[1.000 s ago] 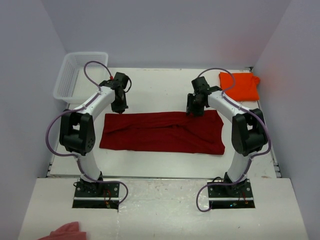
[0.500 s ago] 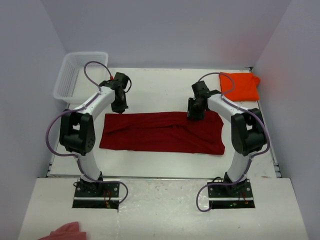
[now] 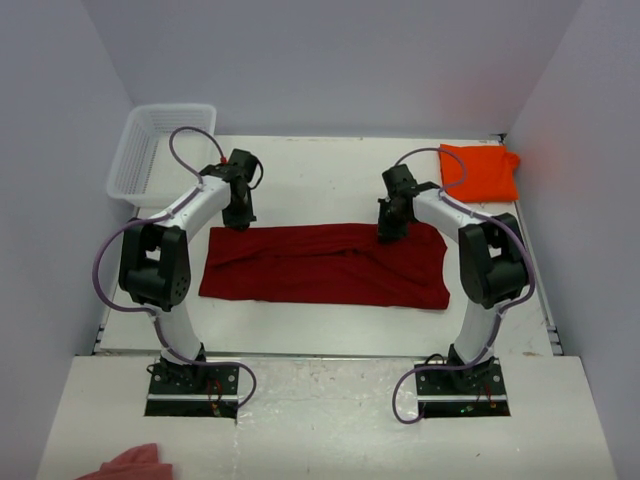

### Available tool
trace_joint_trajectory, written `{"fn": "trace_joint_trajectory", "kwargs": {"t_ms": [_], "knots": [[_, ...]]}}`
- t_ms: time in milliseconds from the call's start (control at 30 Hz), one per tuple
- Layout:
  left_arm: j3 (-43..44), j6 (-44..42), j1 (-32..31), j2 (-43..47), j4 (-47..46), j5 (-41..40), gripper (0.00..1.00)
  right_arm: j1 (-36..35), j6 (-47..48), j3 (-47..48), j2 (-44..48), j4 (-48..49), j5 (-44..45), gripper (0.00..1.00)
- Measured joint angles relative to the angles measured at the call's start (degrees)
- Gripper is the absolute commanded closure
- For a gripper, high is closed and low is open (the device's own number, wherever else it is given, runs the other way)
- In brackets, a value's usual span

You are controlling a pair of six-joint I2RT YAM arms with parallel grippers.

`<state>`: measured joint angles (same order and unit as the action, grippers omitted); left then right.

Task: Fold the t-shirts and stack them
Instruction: Fold the other side of the tshirt into a rectangle

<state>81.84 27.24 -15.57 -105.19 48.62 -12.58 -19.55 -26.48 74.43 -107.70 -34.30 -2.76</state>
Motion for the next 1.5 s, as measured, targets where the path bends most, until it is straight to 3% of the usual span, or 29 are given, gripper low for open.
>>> {"fn": "trace_joint_trajectory", "kwargs": {"t_ms": [200, 567, 933, 1067, 1233, 1500], "knots": [[-1.2, 0.0, 0.0, 0.0, -0.1, 0.0, 1.0, -1.1, 0.0, -3.2, 3.2, 0.4, 0.7, 1.0], [-2.3, 0.0, 0.0, 0.3, -0.9, 0.3, 1.0, -8.3, -1.0, -11.0, 19.9, -0.9, 1.8, 1.0], [-2.4, -0.1, 0.0, 0.3, -1.0, 0.4, 1.0, -15.1, -4.7, -20.8, 22.1, -0.1, 1.8, 1.0], [-2.4, -0.1, 0.0, 0.3, -1.0, 0.4, 1.0, -17.7, -6.0, -22.4, 20.5, 1.1, 1.7, 0.78], [-2.4, -0.4, 0.0, 0.3, -1.0, 0.3, 1.0, -21.6, -7.7, -22.4, 18.1, 1.5, 3.6, 0.43], [-2.4, -0.9, 0.0, -1.2, -1.0, -0.4, 1.0, -21.7, -8.3, -18.4, 21.8, -3.8, 10.7, 0.39]]}}
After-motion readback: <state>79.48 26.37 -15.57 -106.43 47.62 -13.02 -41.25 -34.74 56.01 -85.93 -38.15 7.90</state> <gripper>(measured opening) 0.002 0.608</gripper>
